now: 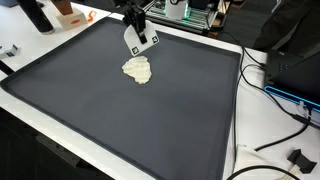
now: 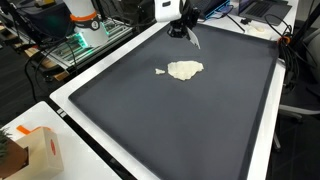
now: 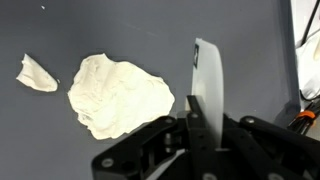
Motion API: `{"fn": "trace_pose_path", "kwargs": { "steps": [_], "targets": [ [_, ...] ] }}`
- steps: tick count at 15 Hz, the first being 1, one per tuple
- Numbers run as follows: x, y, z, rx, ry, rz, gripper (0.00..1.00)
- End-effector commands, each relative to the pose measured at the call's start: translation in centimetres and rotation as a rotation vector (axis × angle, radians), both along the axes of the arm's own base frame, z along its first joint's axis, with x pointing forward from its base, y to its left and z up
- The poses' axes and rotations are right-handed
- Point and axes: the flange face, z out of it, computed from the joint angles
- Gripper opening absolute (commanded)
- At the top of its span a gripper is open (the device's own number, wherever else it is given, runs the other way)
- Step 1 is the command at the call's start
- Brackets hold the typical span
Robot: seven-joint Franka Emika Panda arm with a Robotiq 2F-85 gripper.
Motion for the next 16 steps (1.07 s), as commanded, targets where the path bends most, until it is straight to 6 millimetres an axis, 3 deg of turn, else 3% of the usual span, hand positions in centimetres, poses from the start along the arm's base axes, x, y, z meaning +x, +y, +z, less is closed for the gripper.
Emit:
{"fn": "trace_pose_path", "kwargs": {
  "steps": [1,16],
  "targets": [
    [-1.4,1.0,2.1,-0.074,0.016,-0.021,0.01],
    [-2.7,4.8,9.1,-0.400,0.064,0.027,0.01]
  ]
}}
